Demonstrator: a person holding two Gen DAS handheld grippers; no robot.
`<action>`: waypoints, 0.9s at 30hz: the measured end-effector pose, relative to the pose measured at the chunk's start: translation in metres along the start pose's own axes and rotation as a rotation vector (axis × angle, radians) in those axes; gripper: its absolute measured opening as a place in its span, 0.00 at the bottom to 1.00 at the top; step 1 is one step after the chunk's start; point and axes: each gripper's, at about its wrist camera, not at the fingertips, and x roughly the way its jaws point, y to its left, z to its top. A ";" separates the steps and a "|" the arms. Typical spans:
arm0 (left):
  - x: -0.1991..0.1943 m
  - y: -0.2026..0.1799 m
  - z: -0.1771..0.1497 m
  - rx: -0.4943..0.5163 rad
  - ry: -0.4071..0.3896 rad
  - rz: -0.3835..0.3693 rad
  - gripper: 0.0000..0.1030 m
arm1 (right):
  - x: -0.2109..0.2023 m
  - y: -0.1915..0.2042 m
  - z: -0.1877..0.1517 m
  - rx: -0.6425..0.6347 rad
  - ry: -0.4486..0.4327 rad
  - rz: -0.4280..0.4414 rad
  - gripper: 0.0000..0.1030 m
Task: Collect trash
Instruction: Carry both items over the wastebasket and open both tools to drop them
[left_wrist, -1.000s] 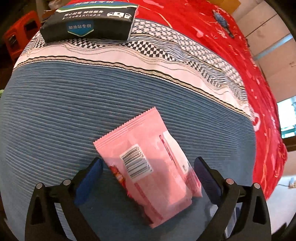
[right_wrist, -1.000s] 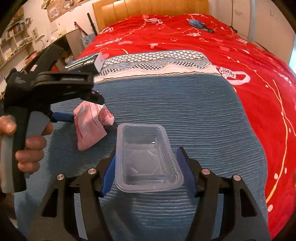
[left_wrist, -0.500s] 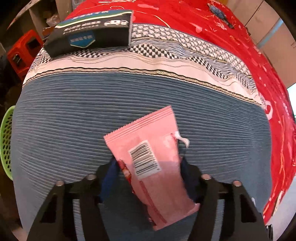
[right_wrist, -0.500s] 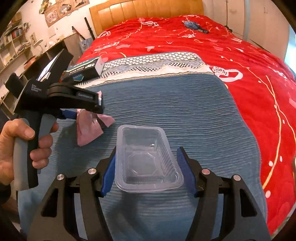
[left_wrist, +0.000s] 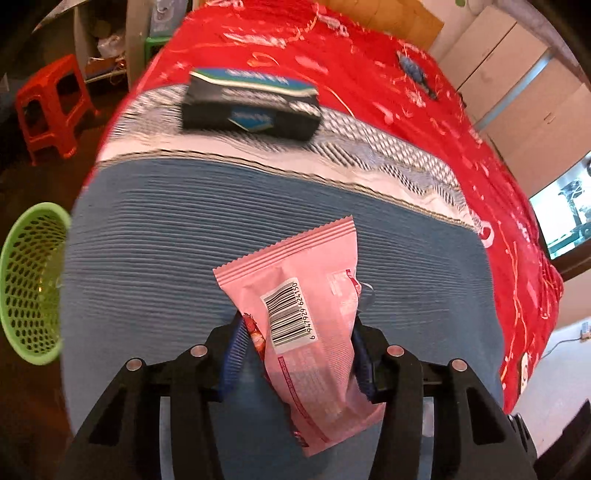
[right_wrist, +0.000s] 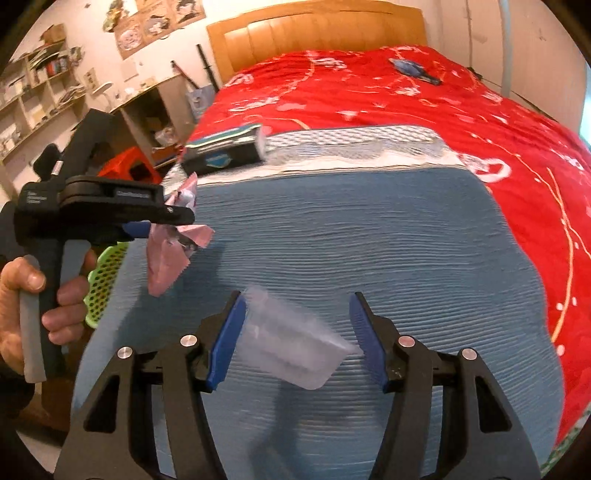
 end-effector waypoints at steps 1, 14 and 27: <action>-0.010 0.011 -0.002 -0.002 -0.013 0.000 0.47 | 0.001 0.011 -0.001 -0.007 -0.001 0.002 0.56; -0.099 0.157 -0.017 -0.089 -0.163 0.077 0.47 | 0.009 0.092 -0.006 -0.024 0.003 0.107 0.55; -0.097 0.303 -0.017 -0.256 -0.134 0.242 0.50 | 0.034 0.191 0.021 -0.154 0.022 0.183 0.55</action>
